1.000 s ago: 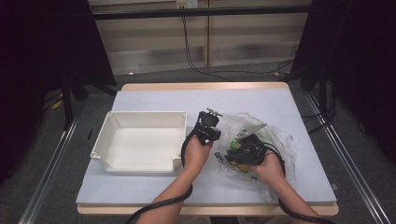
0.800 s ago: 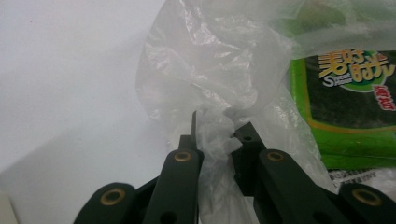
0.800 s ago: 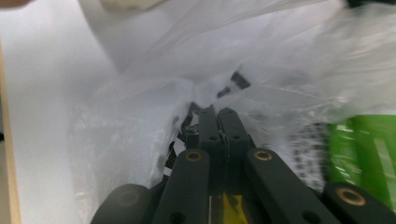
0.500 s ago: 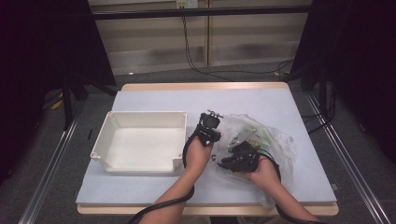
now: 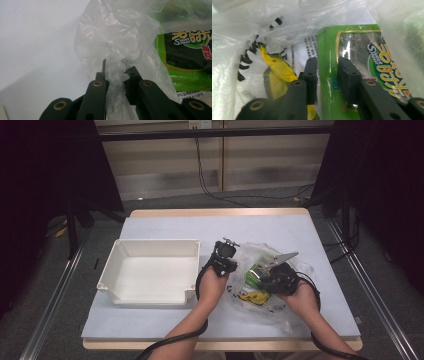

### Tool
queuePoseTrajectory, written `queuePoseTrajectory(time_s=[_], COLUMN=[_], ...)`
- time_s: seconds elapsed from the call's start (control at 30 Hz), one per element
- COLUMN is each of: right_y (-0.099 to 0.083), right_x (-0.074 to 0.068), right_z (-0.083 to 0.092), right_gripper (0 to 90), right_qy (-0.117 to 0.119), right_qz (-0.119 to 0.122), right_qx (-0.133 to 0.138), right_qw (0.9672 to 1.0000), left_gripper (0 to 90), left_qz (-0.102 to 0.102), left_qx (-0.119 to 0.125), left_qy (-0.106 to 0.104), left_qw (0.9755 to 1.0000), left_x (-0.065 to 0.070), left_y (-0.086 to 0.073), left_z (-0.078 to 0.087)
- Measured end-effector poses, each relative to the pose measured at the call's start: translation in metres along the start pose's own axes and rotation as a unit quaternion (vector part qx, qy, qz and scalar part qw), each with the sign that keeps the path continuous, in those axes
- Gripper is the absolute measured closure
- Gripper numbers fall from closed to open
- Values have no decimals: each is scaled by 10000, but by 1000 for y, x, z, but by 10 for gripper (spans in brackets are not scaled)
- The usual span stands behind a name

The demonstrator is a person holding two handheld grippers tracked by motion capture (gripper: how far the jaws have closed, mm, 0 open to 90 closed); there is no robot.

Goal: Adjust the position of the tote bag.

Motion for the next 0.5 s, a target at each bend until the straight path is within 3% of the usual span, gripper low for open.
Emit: queuePoseTrajectory(time_s=[0.1,0.37,0.5], right_y=[0,0,-2], right_x=[0,1,2], right_z=[-1,-5,-6], right_gripper=[663,754,767], right_qy=[-124,-290,-305], right_qz=[37,79,12], right_qx=[4,-181,-76], right_qw=[9999,9994,9995], left_gripper=[823,819,819], left_qz=[12,75,80], left_qx=[-13,0,1], left_qy=[9,-87,-89], left_qw=[10000,9999,9999], left_x=[-1,-2,-1], left_y=[-1,-2,-4], left_z=[0,-1,-2])
Point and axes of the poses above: each handheld gripper's, and its own axes: z roughly backward along the jaws, y roughly out of its top, x roughly to its right, the point moved 2 cm from there along -z, roughly forward along the jaws, and after that the axes turned 12 degrees about y, right-handed, at the moved point
